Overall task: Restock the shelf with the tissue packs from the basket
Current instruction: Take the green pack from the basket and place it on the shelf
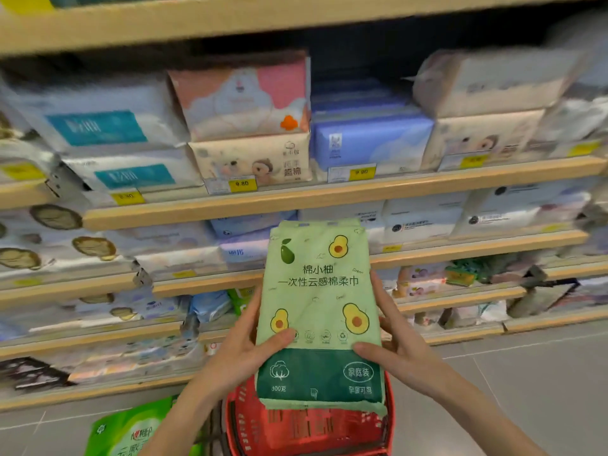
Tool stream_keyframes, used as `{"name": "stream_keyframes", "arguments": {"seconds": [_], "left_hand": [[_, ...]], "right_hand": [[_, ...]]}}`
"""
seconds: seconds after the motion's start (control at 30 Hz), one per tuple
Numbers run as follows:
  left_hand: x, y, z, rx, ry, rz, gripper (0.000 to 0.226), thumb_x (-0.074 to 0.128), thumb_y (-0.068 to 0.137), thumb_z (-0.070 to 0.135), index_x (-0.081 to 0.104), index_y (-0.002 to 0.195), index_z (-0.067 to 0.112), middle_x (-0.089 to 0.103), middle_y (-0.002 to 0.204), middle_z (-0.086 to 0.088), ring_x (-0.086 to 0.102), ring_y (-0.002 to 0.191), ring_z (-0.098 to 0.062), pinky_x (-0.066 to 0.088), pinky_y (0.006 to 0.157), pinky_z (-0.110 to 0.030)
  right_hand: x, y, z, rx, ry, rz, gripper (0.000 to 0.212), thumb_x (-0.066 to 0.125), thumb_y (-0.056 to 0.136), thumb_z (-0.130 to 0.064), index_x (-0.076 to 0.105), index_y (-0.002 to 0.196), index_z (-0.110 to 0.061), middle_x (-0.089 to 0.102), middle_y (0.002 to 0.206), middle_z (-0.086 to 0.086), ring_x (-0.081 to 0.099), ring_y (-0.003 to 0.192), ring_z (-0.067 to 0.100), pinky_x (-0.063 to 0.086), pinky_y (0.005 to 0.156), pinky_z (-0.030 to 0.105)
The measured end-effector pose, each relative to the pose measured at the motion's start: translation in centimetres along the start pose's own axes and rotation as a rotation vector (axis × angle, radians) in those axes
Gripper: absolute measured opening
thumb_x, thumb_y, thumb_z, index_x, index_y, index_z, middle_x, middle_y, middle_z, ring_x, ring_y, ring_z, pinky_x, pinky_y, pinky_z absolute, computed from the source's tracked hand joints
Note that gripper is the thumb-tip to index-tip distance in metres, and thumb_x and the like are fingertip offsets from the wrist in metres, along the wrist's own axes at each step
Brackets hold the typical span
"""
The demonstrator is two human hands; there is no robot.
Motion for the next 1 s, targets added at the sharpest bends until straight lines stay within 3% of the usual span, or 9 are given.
{"name": "stream_keyframes", "arguments": {"seconds": [0.07, 0.13, 0.27, 0.37, 0.47, 0.53, 0.7, 0.77, 1.0], "left_hand": [[0.2, -1.4, 3.0, 0.092, 0.043, -0.027, 0.090, 0.071, 0.070, 0.035, 0.013, 0.136, 0.054, 0.052, 0.119, 0.043, 0.054, 0.112, 0.009, 0.052, 0.080, -0.019], [0.1, -2.9, 6.0, 0.169, 0.073, -0.048, 0.090, 0.067, 0.074, 0.026, 0.006, 0.132, 0.060, 0.049, 0.118, 0.046, 0.054, 0.112, 0.009, 0.053, 0.080, -0.019], [0.5, -5.6, 13.4, 0.358, 0.228, -0.111, 0.095, 0.066, 0.075, 0.039, -0.005, 0.134, 0.060, 0.041, 0.129, 0.044, 0.053, 0.116, 0.005, 0.052, 0.086, -0.023], [1.1, -7.5, 19.0, 0.500, 0.299, -0.102, 0.099, 0.069, 0.076, 0.035, -0.006, 0.137, 0.057, 0.033, 0.129, 0.051, 0.049, 0.117, 0.012, 0.050, 0.089, -0.019], [2.0, -8.7, 24.1, 0.615, 0.356, -0.074, 0.101, 0.069, 0.071, 0.031, -0.005, 0.132, 0.060, 0.039, 0.116, 0.056, 0.052, 0.108, 0.015, 0.051, 0.078, -0.013], [3.0, -9.4, 27.4, 0.675, 0.417, -0.052, 0.107, 0.071, 0.069, 0.028, -0.008, 0.134, 0.058, 0.040, 0.105, 0.059, 0.054, 0.101, 0.018, 0.051, 0.070, -0.010], [6.2, -10.0, 35.0, 0.857, 0.555, 0.038, 0.108, 0.074, 0.062, 0.049, -0.010, 0.127, 0.068, 0.032, 0.102, 0.066, 0.046, 0.096, 0.029, 0.044, 0.069, 0.000], [7.9, -9.6, 37.5, 0.898, 0.550, 0.058, 0.110, 0.075, 0.061, 0.046, -0.010, 0.128, 0.068, 0.028, 0.103, 0.067, 0.046, 0.095, 0.030, 0.045, 0.067, -0.001], [16.4, -5.7, 45.1, 1.078, 0.583, 0.115, 0.111, 0.071, 0.061, 0.039, -0.016, 0.125, 0.067, 0.027, 0.117, 0.044, 0.044, 0.097, 0.031, 0.041, 0.070, 0.004]], "right_hand": [[0.3, -1.1, -2.9, -0.038, -0.048, 0.016, 0.092, 0.066, 0.071, -0.035, 0.004, 0.132, -0.064, 0.030, 0.146, -0.022, 0.042, 0.127, 0.003, 0.051, 0.092, 0.039], [0.7, -2.3, -6.0, -0.091, -0.063, 0.012, 0.089, 0.064, 0.071, -0.033, 0.006, 0.129, -0.067, 0.022, 0.147, -0.025, 0.039, 0.131, 0.007, 0.051, 0.092, 0.041], [1.1, -4.5, -13.1, -0.216, -0.131, 0.076, 0.087, 0.067, 0.071, -0.036, 0.011, 0.131, -0.065, 0.020, 0.146, -0.028, 0.041, 0.129, 0.004, 0.050, 0.094, 0.041], [0.9, -6.2, -19.0, -0.335, -0.232, 0.135, 0.086, 0.067, 0.077, -0.033, 0.009, 0.133, -0.062, 0.023, 0.147, -0.026, 0.043, 0.127, 0.000, 0.050, 0.094, 0.034], [-0.1, -7.8, -24.4, -0.436, -0.287, 0.177, 0.087, 0.065, 0.081, -0.019, 0.009, 0.132, -0.062, 0.026, 0.144, -0.028, 0.046, 0.123, -0.003, 0.052, 0.086, 0.022], [-1.2, -8.8, -27.5, -0.482, -0.317, 0.200, 0.088, 0.065, 0.081, -0.016, 0.010, 0.134, -0.059, 0.030, 0.141, -0.033, 0.048, 0.121, -0.003, 0.052, 0.083, 0.020], [-4.9, -10.9, -34.2, -0.613, -0.443, 0.269, 0.091, 0.065, 0.081, -0.015, 0.004, 0.138, -0.052, 0.026, 0.141, -0.036, 0.046, 0.120, -0.007, 0.050, 0.084, 0.015], [-6.9, -11.5, -36.3, -0.658, -0.452, 0.283, 0.091, 0.064, 0.082, -0.011, 0.004, 0.139, -0.049, 0.023, 0.140, -0.035, 0.043, 0.120, -0.012, 0.048, 0.085, 0.012], [-17.3, -12.7, -42.3, -0.787, -0.605, 0.318, 0.092, 0.066, 0.080, -0.015, 0.005, 0.140, -0.049, 0.023, 0.142, -0.030, 0.042, 0.122, -0.009, 0.050, 0.084, 0.015]]}}
Point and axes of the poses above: each hand's wrist, its own y-axis towards the middle knuckle, its own x-axis out of the palm, z = x × y, the point moved 4 cm from there along y, towards the middle knuckle
